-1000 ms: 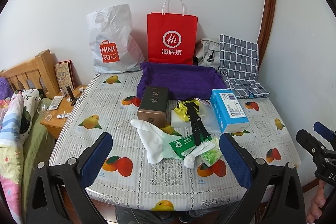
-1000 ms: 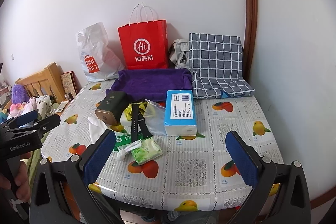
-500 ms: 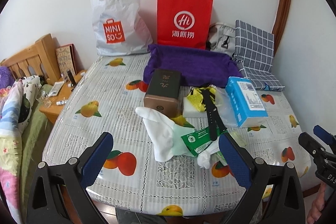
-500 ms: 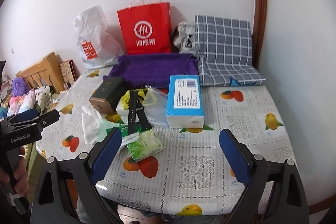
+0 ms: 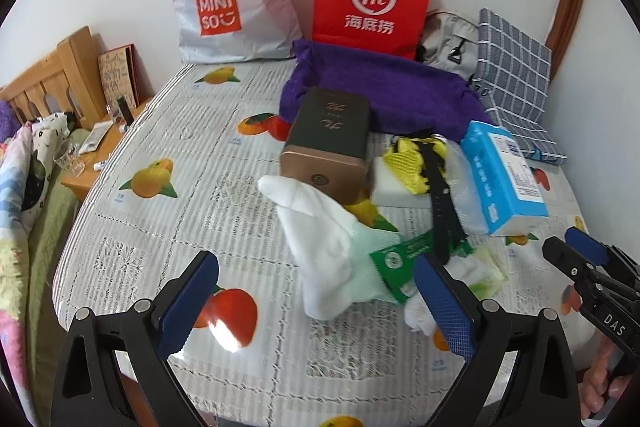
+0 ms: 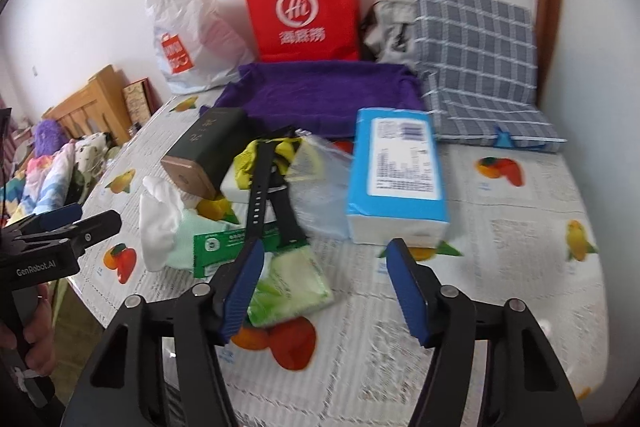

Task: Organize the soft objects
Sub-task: 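Grasp the black watch strap with the right gripper while the left gripper grasps the white glove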

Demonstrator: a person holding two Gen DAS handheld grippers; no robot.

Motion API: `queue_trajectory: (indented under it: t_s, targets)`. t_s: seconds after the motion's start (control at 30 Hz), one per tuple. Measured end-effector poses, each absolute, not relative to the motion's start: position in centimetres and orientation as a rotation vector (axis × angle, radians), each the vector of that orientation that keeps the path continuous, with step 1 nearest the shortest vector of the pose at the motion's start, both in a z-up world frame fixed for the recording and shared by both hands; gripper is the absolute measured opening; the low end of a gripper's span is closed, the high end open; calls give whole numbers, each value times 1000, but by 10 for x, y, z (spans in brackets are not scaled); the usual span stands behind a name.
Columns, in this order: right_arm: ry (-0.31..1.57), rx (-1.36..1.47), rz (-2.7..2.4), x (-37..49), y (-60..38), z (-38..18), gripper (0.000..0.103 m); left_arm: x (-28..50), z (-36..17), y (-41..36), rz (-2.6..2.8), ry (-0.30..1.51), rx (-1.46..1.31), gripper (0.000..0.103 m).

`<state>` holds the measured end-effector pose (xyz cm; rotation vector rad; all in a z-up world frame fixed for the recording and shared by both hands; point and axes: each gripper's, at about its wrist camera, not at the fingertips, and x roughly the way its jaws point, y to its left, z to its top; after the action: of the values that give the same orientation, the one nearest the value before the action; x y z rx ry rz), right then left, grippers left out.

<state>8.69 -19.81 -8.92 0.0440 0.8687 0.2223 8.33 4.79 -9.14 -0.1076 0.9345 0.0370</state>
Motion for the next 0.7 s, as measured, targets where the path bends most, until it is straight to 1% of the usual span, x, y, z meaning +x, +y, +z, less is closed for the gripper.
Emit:
queue_trajectory:
  t_s: [0.23, 0.33, 0.53, 0.57, 0.63, 0.7]
  targets:
    - [902, 11, 305, 119, -158, -115, 60, 100, -107, 74, 82, 956, -139, 98]
    - [931, -7, 321, 134, -142, -128, 56, 106, -113, 81, 82, 962, -140, 98]
    - [986, -20, 315, 163, -124, -149, 55, 115, -119, 95, 79, 964, -149, 98]
    - [997, -17, 314, 168, -122, -153, 54, 116, -120, 97, 77, 966, -151, 98]
    - [1015, -12, 315, 175, -119, -159, 46, 119, -122, 99, 73, 968, -155, 98]
    - [1024, -7, 313, 179, -117, -163, 45, 121, -124, 101, 69, 969, -160, 98]
